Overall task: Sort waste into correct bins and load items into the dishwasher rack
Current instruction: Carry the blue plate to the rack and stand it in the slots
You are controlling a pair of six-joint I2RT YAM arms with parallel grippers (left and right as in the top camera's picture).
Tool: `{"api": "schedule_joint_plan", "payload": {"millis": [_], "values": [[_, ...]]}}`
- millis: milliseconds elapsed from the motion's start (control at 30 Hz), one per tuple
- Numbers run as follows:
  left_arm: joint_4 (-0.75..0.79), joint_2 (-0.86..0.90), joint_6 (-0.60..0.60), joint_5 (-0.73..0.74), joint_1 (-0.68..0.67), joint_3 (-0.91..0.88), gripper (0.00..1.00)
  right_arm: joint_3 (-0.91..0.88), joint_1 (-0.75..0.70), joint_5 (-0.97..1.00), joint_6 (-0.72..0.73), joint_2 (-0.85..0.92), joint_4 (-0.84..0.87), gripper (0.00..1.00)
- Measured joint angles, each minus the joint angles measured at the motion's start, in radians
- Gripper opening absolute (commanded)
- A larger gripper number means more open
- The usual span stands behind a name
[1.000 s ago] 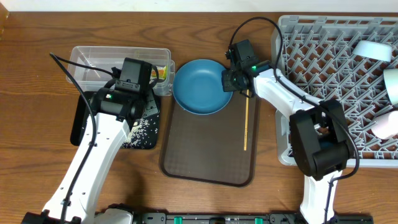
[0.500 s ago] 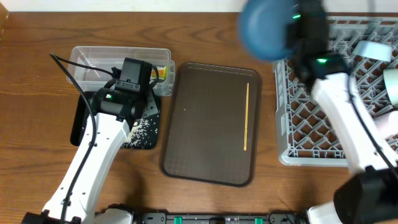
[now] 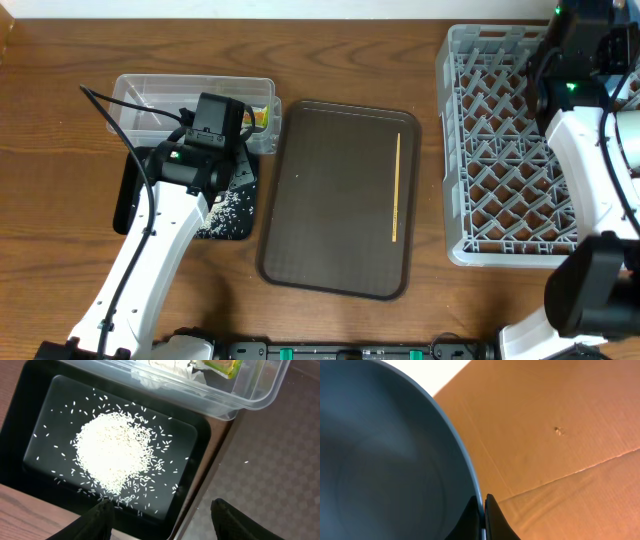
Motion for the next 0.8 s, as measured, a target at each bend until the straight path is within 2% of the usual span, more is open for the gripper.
{"api": "schedule_joint_plan", "payload": {"millis": [267,567,800], "values": [[0.000,0.000,0.000,0.000,0.000,0.000,0.65,-0.001,-0.005,0.032,-0.026,0.083,-0.055,0.01],[0.000,0.000,0.000,0.001,0.000,0.000,0.65,0.001,0.004,0.057,0.021,0.080,-0.106,0.02],[0.000,0.000,0.000,0.001,0.000,0.000,0.65,0.012,0.087,0.097,0.119,0.073,-0.254,0.05]]}}
